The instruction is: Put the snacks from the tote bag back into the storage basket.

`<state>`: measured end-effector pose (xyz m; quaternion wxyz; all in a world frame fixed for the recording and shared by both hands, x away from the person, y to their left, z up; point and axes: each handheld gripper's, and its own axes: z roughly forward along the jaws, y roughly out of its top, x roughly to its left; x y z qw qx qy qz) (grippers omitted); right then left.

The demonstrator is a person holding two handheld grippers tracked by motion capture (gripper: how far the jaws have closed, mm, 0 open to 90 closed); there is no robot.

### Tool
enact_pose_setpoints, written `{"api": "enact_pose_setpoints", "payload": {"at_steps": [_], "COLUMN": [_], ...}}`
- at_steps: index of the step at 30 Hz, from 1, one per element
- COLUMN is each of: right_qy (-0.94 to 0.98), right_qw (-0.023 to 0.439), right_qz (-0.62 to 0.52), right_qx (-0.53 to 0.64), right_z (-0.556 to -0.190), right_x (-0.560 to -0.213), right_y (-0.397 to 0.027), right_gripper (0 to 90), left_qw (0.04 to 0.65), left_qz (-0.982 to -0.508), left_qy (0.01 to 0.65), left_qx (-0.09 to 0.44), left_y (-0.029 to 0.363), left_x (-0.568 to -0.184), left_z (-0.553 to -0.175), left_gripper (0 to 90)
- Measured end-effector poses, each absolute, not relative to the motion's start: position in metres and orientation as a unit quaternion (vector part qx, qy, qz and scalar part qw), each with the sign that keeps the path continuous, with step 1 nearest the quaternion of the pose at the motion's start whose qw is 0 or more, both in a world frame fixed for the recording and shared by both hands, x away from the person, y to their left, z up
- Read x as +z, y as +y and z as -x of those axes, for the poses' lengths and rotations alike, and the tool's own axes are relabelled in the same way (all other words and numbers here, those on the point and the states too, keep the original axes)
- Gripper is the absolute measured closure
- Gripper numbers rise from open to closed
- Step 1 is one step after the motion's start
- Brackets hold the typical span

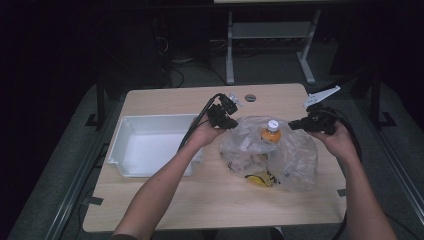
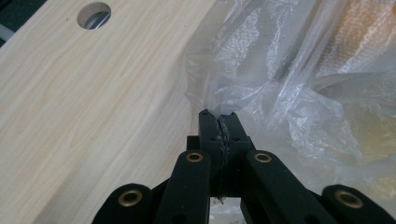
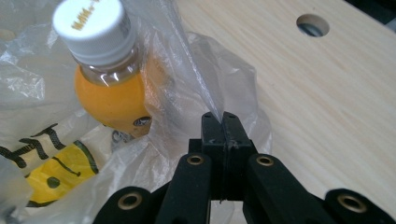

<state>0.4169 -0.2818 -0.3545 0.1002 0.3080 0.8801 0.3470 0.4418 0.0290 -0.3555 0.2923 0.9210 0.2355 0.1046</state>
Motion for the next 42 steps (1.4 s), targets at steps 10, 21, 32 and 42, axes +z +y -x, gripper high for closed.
{"api": "enact_pose_setpoints", "payload": {"at_steps": [10, 21, 32, 42], "right_qy": [0.874, 0.872, 0.873, 0.866], "right_qw": [0.090, 0.085, 0.071, 0.067], "right_qz": [-0.327, -0.336, -0.350, -0.362], "right_qx": [0.348, 0.346, 0.333, 0.338], "right_z": [-0.416, -0.415, -0.416, -0.414], "right_x": [-0.373, -0.389, -0.407, -0.428], "right_y": [-0.284, -0.281, -0.275, -0.275], "right_gripper": [89.8, 89.8, 89.8, 89.8], "left_qw": [0.281, 0.283, 0.269, 0.258], "left_qz": [-0.927, -0.926, -0.929, -0.932], "left_qy": [0.227, 0.234, 0.240, 0.240], "left_qx": [0.102, 0.092, 0.083, 0.081], "left_y": [0.022, 0.028, 0.029, 0.029], "left_x": [-0.366, -0.377, -0.390, -0.398], "left_z": [-0.441, -0.441, -0.442, -0.442], "left_gripper": [89.9, 89.9, 89.9, 89.9]}}
